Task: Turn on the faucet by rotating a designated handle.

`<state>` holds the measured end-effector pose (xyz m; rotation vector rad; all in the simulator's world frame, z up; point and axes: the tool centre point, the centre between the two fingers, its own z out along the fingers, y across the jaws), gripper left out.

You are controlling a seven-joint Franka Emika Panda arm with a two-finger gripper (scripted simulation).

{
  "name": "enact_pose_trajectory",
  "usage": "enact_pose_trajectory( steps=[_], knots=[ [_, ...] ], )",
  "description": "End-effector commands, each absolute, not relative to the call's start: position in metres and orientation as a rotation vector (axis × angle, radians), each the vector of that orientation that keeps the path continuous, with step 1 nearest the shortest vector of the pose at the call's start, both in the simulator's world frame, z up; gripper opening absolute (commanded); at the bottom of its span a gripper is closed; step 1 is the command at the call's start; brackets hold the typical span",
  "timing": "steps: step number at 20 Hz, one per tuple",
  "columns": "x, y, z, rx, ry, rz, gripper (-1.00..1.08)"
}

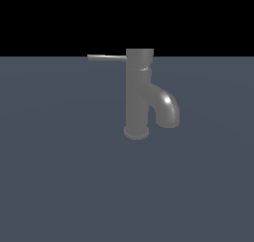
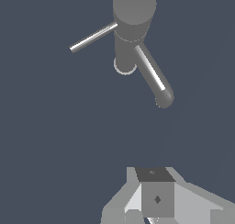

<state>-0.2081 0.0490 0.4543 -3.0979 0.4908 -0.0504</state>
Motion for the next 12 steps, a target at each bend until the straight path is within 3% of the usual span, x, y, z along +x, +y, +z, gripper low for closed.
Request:
enact_pose_trajectory(
  steps=[1, 12],
  knots=[
    [-0.198, 0.058, 0.445, -3.083, 0.575, -0.048, -1.0],
    [-0.148, 0.091, 0.405, -2.991, 0.934, -0.035, -1.0]
  ],
)
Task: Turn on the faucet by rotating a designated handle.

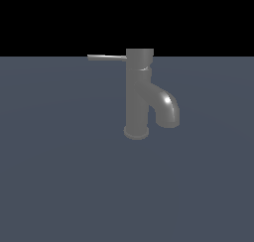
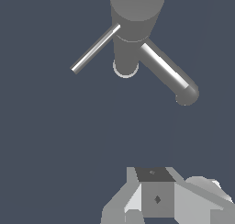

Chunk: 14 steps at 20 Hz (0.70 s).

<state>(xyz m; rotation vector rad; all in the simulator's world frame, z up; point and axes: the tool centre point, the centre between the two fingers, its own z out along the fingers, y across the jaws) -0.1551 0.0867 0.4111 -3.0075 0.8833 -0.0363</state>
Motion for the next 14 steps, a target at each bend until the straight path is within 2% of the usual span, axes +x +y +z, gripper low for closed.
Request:
enact_pose_trajectory(
  steps=[1, 14],
  knots=[
    [-0.143, 0.093, 0.402, -2.981, 0.965, -0.033, -1.0],
    [-0.076, 0.112, 0.356, -2.82, 1.363, -0.019, -1.0]
  ],
)
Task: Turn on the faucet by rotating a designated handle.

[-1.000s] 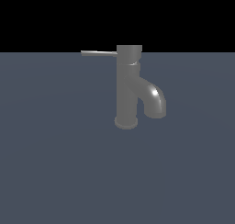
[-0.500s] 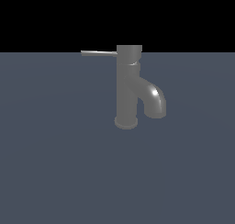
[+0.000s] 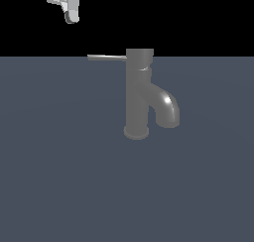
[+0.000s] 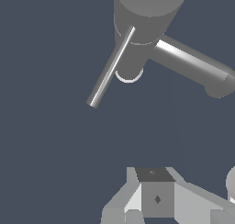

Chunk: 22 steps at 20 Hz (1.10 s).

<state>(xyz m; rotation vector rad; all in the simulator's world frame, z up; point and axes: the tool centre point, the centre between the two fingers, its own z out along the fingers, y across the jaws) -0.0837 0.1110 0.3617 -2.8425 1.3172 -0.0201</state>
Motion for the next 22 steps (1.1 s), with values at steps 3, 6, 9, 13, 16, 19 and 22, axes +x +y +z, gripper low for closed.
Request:
enact_pose_trajectory(
  steps=[3, 6, 9, 13, 16, 19, 22],
  knots=[
    [-0.06, 0.114, 0.346, -2.776, 1.451, -0.016, -1.0],
    [-0.044, 0.114, 0.336, -2.73, 1.538, -0.013, -1.0],
    [-0.027, 0.114, 0.325, -2.681, 1.625, -0.01, -1.0],
    [-0.007, 0.111, 0.312, -2.615, 1.733, -0.007, -1.0],
    [0.006, 0.108, 0.303, -2.571, 1.801, -0.005, -1.0],
    [0.017, 0.105, 0.296, -2.532, 1.856, -0.004, -1.0],
    [0.025, 0.102, 0.291, -2.501, 1.9, -0.002, -1.0]
  ],
)
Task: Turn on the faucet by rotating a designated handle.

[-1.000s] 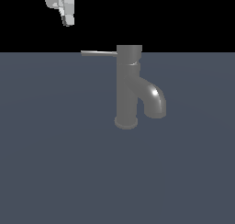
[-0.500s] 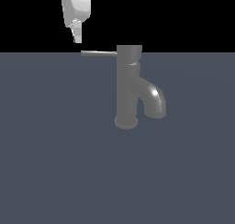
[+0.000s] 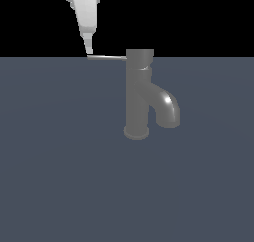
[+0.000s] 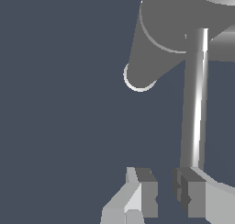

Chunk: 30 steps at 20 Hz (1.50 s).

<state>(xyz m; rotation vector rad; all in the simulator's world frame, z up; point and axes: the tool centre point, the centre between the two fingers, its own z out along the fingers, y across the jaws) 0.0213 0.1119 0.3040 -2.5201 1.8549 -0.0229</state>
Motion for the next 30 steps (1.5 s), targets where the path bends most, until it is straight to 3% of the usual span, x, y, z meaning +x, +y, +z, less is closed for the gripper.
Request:
enact_pose_trajectory(
  steps=[1, 12, 30],
  knots=[
    [0.028, 0.102, 0.289, -2.493, 1.911, -0.002, -1.0],
    [0.035, 0.099, 0.285, -2.465, 1.948, 0.0, -1.0],
    [-0.014, 0.083, 0.285, -2.465, 1.948, 0.0, -1.0]
  ],
)
